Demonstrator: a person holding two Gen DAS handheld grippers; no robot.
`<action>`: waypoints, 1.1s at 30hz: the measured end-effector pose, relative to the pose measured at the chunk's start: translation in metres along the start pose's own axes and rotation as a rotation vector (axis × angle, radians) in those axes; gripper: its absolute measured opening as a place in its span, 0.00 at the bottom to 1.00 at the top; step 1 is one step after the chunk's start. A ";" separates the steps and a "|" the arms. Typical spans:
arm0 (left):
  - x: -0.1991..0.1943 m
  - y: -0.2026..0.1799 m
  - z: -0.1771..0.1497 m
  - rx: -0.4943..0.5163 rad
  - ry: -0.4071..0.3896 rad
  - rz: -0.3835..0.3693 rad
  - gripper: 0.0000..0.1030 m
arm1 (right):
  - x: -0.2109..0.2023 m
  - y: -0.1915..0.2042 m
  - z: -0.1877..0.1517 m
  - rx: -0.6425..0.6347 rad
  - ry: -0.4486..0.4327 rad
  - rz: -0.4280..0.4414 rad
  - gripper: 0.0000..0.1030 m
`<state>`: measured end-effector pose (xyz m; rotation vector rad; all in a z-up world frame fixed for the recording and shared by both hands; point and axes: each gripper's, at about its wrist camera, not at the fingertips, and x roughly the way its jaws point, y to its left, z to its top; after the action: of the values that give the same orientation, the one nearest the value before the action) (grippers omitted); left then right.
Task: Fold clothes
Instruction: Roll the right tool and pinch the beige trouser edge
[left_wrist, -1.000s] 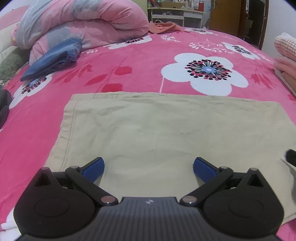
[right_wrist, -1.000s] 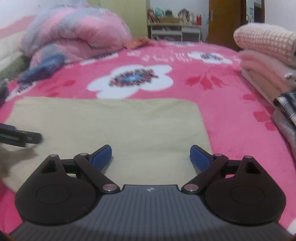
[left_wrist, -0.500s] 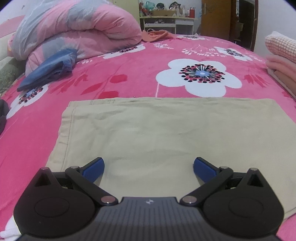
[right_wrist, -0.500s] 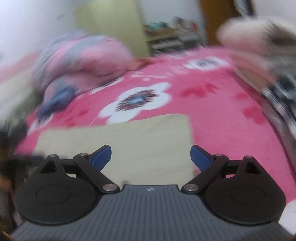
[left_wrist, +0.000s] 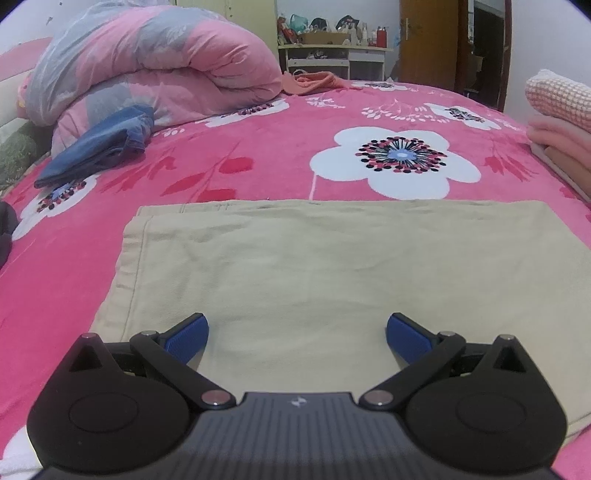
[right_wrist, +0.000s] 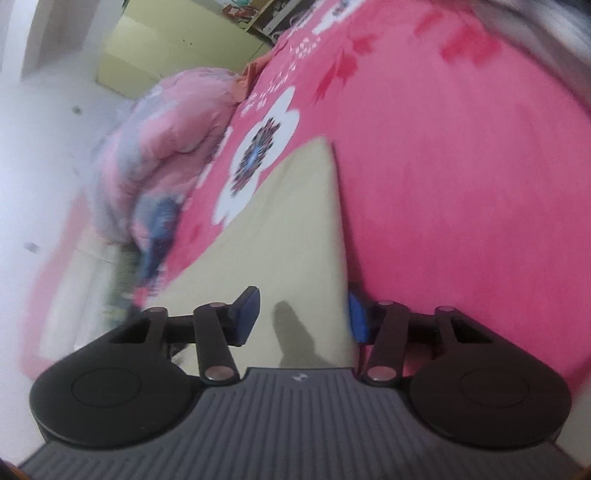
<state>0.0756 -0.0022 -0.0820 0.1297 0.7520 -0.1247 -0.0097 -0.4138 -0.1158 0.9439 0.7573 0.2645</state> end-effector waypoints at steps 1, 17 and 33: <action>0.000 0.000 -0.001 0.001 -0.004 -0.001 1.00 | -0.003 -0.003 -0.003 0.025 0.009 0.026 0.46; -0.004 0.005 -0.011 0.023 -0.067 -0.028 1.00 | 0.014 0.005 -0.011 0.055 0.021 0.108 0.13; -0.040 0.021 -0.032 0.086 -0.227 -0.101 1.00 | 0.009 0.147 0.029 -0.228 0.007 0.103 0.09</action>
<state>0.0287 0.0260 -0.0766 0.1566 0.5265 -0.2639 0.0330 -0.3422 0.0093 0.7666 0.6702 0.4349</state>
